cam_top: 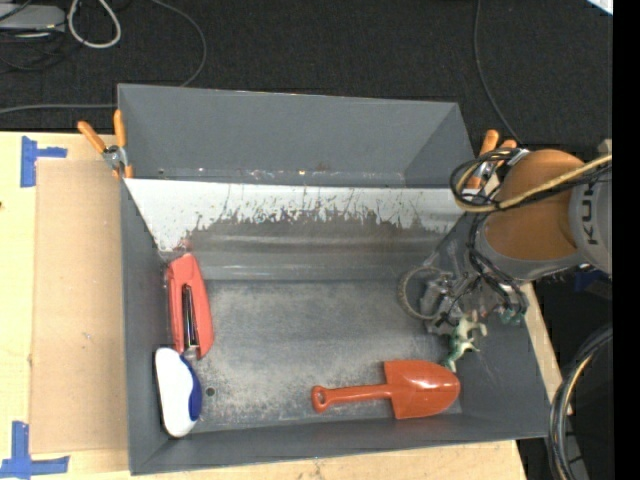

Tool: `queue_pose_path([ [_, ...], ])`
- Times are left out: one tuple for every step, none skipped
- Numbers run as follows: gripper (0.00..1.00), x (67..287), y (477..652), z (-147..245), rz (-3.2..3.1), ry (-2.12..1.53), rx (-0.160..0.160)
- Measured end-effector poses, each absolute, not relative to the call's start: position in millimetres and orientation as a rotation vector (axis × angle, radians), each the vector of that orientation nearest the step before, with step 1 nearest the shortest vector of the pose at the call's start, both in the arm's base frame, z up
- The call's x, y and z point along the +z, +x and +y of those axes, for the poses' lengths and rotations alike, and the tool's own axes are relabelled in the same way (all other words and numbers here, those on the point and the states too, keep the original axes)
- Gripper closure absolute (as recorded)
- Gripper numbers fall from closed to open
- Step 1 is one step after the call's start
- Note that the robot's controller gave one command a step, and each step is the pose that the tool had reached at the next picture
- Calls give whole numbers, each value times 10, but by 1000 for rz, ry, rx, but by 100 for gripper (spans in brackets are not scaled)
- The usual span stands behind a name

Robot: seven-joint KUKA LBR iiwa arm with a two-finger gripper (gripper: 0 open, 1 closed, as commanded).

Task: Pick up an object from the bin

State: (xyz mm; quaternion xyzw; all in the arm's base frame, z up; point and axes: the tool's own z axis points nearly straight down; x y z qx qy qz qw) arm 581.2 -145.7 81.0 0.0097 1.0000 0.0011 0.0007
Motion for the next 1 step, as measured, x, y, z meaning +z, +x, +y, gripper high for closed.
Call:
queue_pose_path([
  [100, 809, 5811, -1456, 3140, 30, 4],
])
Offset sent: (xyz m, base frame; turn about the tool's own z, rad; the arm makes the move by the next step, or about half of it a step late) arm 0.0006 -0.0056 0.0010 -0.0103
